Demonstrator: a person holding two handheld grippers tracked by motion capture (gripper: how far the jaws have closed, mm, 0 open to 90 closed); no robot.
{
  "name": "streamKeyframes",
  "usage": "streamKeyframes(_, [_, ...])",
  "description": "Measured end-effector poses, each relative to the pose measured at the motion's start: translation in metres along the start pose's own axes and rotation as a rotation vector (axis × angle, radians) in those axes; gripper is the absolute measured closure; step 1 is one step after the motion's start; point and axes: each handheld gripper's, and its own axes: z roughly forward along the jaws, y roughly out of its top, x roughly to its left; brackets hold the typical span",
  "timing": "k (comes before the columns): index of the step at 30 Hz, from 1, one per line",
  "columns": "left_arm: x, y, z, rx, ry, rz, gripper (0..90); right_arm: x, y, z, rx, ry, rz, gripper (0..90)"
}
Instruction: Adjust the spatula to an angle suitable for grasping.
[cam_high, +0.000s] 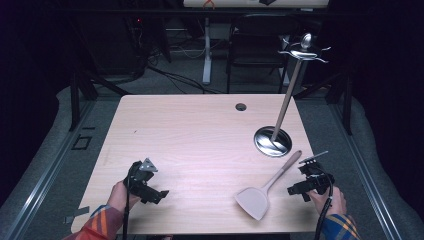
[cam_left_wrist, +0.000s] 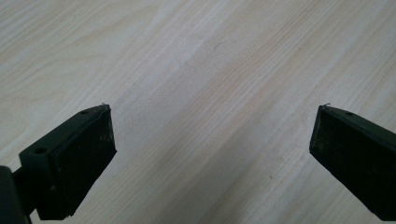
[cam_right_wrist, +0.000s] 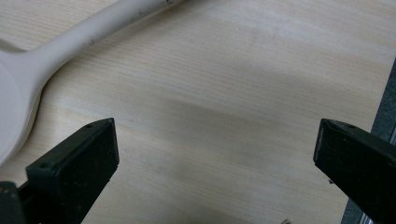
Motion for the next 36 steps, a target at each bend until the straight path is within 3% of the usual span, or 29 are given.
streamKeyframes(4, [0.001, 0.001, 0.000, -0.005, 0.002, -0.005, 0.0, 0.004, 0.004, -0.002, 0.017, -0.001, -0.043, 0.1])
streamKeyframes(8, [-0.001, 0.002, 0.002, 0.005, -0.004, 0.009, 0.0, 0.013, 0.004, -0.015, -0.130, -0.037, -0.069, 4.0])
streamKeyframes(11, [-0.002, 0.003, 0.003, 0.001, -0.003, 0.007, 0.0, 0.019, 0.004, -0.021, -0.173, -0.021, -0.084, 7.7])
streamKeyframes(17, [0.000, 0.003, 0.003, 0.003, 0.000, -0.001, 0.0, 0.024, 0.007, -0.023, -0.194, -0.022, -0.096, 27.8])
streamKeyframes(21, [0.000, 0.004, 0.004, 0.005, -0.005, 0.003, 0.0, 0.028, 0.007, -0.022, -0.204, 0.019, -0.121, 36.0])
streamKeyframes(25, [0.000, 0.004, 0.005, 0.005, -0.007, 0.001, 0.0, 0.034, 0.007, -0.022, -0.219, -0.001, -0.135, 58.9])
streamKeyframes(30, [0.000, 0.005, 0.005, 0.009, -0.009, 0.007, 0.0, 0.044, 0.012, -0.020, -0.204, 0.020, -0.183, 78.4])
streamKeyframes(32, [-0.001, 0.005, 0.005, 0.010, -0.008, 0.010, 0.0, 0.050, 0.014, -0.018, -0.205, 0.047, -0.199, 83.1])
streamKeyframes(36, [0.000, 0.005, 0.005, 0.009, -0.004, 0.009, 0.0, 0.061, 0.019, -0.016, -0.196, 0.052, -0.251, 85.4])
